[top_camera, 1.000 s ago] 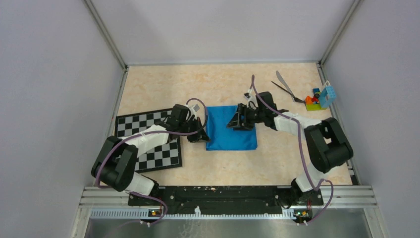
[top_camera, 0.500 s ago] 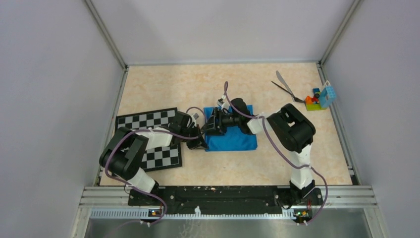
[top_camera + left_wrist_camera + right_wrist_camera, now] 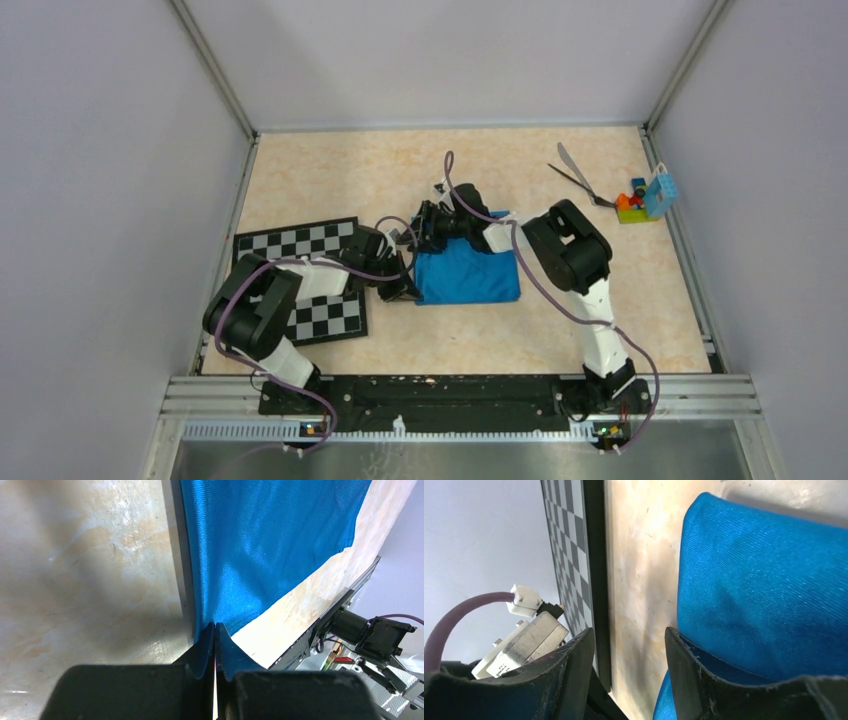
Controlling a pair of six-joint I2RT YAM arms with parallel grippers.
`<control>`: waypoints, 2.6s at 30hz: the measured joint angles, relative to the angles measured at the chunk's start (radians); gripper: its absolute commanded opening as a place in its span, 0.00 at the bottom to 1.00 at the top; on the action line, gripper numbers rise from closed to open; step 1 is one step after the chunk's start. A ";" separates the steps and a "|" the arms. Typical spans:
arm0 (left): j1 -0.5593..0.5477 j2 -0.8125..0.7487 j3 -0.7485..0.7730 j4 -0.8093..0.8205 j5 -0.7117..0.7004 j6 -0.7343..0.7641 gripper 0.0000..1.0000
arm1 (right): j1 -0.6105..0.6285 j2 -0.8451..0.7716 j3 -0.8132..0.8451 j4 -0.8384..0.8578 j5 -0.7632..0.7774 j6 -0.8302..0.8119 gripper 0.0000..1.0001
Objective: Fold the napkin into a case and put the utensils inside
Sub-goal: Smooth out the square-folded napkin at the center of the board.
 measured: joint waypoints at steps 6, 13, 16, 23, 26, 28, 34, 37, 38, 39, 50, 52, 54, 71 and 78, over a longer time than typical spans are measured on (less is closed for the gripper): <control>0.000 0.000 -0.006 0.013 0.002 0.005 0.00 | -0.011 0.018 -0.018 0.052 -0.038 0.032 0.56; 0.000 -0.001 -0.013 0.028 0.005 0.008 0.00 | -0.014 -0.125 -0.185 0.012 -0.065 0.011 0.52; 0.000 -0.001 -0.014 0.031 0.006 0.008 0.00 | -0.007 -0.171 -0.248 0.006 -0.069 0.000 0.45; 0.000 -0.001 -0.017 0.039 0.008 0.007 0.00 | 0.034 -0.136 -0.284 0.060 -0.068 0.037 0.43; 0.000 -0.001 -0.019 0.045 0.007 0.008 0.00 | 0.033 -0.097 -0.228 0.056 -0.078 0.044 0.49; 0.000 -0.001 -0.020 0.048 0.006 0.010 0.00 | 0.031 -0.079 -0.186 0.040 -0.072 0.044 0.52; 0.000 -0.001 -0.021 0.050 0.006 0.012 0.00 | 0.006 0.016 0.027 -0.054 -0.016 0.000 0.54; 0.000 -0.001 -0.021 0.051 0.006 0.015 0.00 | -0.019 0.081 0.138 -0.085 -0.020 -0.009 0.54; 0.000 -0.001 -0.021 0.051 0.006 0.016 0.00 | -0.029 0.103 0.172 -0.092 -0.023 -0.010 0.54; 0.000 -0.001 -0.021 0.051 0.006 0.017 0.00 | -0.038 0.125 0.211 -0.104 -0.026 -0.013 0.54; -0.003 -0.013 -0.021 0.037 0.002 0.027 0.11 | -0.134 0.356 0.732 -0.410 -0.051 -0.194 0.60; -0.003 -0.026 -0.015 0.005 0.000 0.039 0.25 | -0.158 0.354 0.800 -0.548 -0.031 -0.272 0.62; -0.003 -0.048 -0.004 -0.037 -0.001 0.047 0.34 | -0.180 0.323 0.811 -0.638 -0.013 -0.333 0.62; 0.007 0.111 0.384 -0.110 -0.018 0.037 0.13 | -0.369 -0.187 -0.004 -0.341 -0.170 -0.342 0.56; 0.044 0.243 0.406 -0.113 -0.094 0.014 0.12 | -0.435 -0.097 -0.011 -0.227 -0.189 -0.325 0.56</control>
